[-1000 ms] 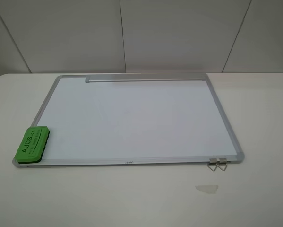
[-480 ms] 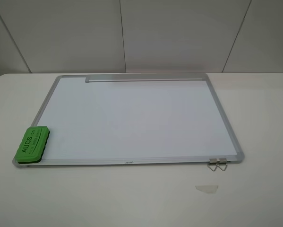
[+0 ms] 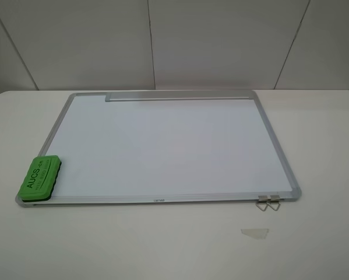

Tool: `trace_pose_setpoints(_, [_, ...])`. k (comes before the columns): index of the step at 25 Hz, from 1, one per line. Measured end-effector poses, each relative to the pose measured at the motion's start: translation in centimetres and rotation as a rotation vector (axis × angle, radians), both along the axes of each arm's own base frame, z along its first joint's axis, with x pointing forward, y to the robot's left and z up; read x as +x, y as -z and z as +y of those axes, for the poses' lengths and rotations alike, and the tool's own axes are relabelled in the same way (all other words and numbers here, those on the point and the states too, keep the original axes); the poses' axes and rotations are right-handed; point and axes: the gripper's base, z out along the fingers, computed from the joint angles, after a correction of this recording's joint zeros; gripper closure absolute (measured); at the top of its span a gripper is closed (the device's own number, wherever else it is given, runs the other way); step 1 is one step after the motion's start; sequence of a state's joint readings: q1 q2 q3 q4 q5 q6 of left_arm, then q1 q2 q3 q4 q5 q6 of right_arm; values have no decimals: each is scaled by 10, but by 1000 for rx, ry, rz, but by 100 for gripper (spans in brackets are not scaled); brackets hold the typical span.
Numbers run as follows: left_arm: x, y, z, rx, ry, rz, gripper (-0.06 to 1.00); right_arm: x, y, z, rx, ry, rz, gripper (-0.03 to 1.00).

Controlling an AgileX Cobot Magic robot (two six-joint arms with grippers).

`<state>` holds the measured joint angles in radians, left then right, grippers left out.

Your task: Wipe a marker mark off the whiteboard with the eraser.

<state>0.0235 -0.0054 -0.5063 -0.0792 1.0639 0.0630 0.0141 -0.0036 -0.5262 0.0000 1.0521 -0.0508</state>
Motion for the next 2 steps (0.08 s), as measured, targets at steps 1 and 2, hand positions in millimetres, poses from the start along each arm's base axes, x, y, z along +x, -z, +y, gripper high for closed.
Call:
trace_pose_setpoints(1, [0,0,0,0,0,0,28,0,0,0,0,0,0,15])
trace_pose_setpoints(2, [0,0,0,0,0,0,28,0,0,0,0,0,0,15])
